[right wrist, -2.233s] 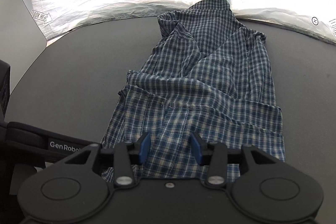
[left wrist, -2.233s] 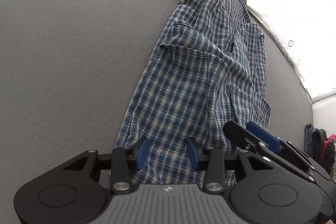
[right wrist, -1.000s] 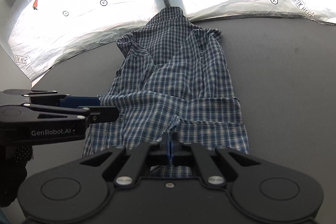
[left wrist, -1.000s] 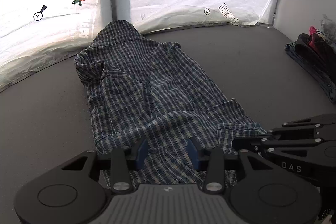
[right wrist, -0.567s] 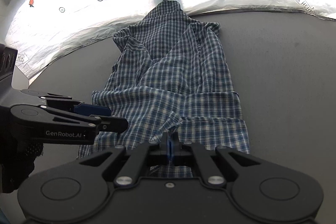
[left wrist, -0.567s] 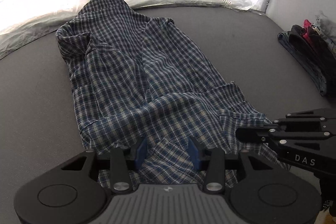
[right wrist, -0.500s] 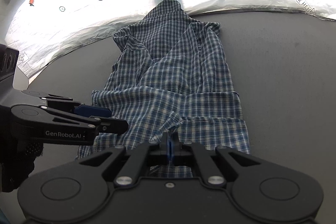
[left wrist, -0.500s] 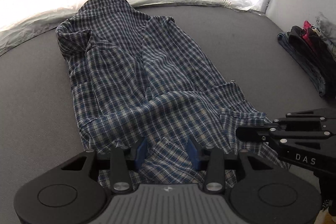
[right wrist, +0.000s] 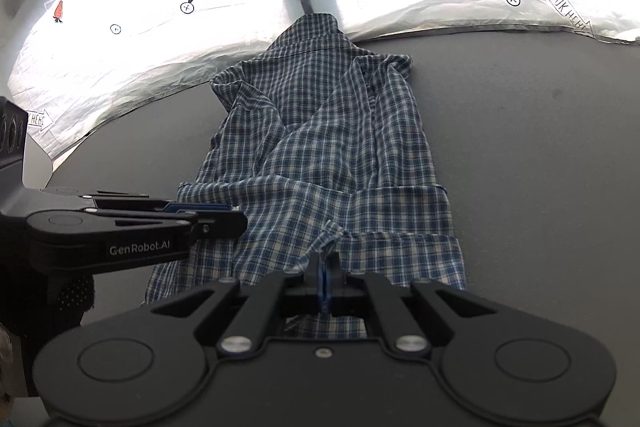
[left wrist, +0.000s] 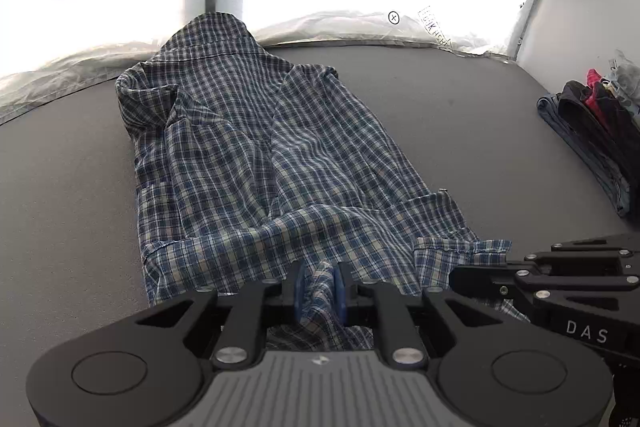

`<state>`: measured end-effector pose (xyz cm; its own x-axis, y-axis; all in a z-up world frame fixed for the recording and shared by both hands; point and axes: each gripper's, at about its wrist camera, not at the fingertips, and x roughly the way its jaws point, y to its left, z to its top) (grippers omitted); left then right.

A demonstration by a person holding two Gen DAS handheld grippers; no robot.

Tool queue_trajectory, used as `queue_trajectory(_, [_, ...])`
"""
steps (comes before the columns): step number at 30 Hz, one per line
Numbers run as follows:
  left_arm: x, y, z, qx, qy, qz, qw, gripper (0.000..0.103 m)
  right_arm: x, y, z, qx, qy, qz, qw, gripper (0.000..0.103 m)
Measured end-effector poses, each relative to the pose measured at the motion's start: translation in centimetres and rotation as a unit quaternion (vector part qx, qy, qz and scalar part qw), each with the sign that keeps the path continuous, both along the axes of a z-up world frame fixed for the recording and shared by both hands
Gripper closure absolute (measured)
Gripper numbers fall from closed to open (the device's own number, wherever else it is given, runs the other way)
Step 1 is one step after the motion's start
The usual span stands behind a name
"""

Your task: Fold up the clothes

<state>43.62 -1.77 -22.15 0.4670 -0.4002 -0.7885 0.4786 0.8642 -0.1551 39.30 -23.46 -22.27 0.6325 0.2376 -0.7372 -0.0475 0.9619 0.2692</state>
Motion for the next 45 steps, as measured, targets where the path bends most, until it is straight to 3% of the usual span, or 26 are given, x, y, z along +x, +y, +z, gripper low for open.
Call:
queue_trajectory(2, [0.0, 0.9, 0.4, -0.021, -0.001, 0.041, 0.9989, 0.063, 0.0, 0.0, 0.1, 0.003, -0.002, 0.0, 1.0, 0.101])
queue_trajectory(4, [-0.1, 2.7, 1.1, -0.061, -0.002, 0.087, 0.9943, 0.06, 0.1, -0.1, 0.3, 0.008, -0.004, -0.001, 1.0, 0.101])
queue_trajectory(7, [-0.7, 5.1, 2.1, -0.089, -0.009, 0.14, 0.9861, 0.059, 0.3, -0.2, 0.5, 0.019, -0.004, -0.003, 1.0, 0.101])
queue_trajectory(13, [-3.1, 8.0, 1.8, -0.046, 0.002, 0.208, 0.977, 0.057, 1.3, 1.1, 0.5, 0.028, 0.0, 0.015, 0.999, 0.101])
queue_trajectory(19, [-5.5, 8.6, -0.8, -0.053, 0.058, 0.23, 0.97, 0.057, 2.7, 3.2, 0.2, 0.03, 0.011, 0.045, 0.998, 0.1])
queue_trajectory(24, [-5.7, 7.4, -2.3, -0.026, 0.08, 0.218, 0.9723, 0.055, 4.0, 4.3, -1.1, 0.034, 0.04, 0.059, 0.997, 0.086])
queue_trajectory(28, [-5.8, 7.9, -2.2, -0.031, 0.082, 0.228, 0.9697, 0.053, 4.0, 4.5, -0.9, 0.032, 0.038, 0.065, 0.997, 0.073])
queue_trajectory(30, [-6.0, 8.3, -2.0, -0.031, 0.081, 0.237, 0.9677, 0.052, 3.7, 4.2, -0.6, 0.03, 0.032, 0.056, 0.997, 0.066])
queue_trajectory(39, [-8.3, 9.4, -0.5, -0.054, 0.09, 0.268, 0.9577, 0.048, -0.1, -0.5, 0.8, 0.054, 0.016, -0.036, 0.998, 0.059])
queue_trajectory(42, [-9.7, 10.4, -0.7, -0.097, 0.112, 0.292, 0.9448, 0.048, -2.3, -2.9, 0.6, 0.079, 0.019, -0.089, 0.993, 0.058])
queue_trajectory(44, [-10.7, 11.5, -1.1, -0.134, 0.132, 0.313, 0.9308, 0.048, -3.8, -4.6, -0.1, 0.106, 0.026, -0.129, 0.986, 0.055])
queue_trajectory(45, [-11.2, 12.2, -1.4, -0.159, 0.146, 0.328, 0.9196, 0.048, -4.6, -5.4, -0.6, 0.123, 0.029, -0.147, 0.981, 0.054])
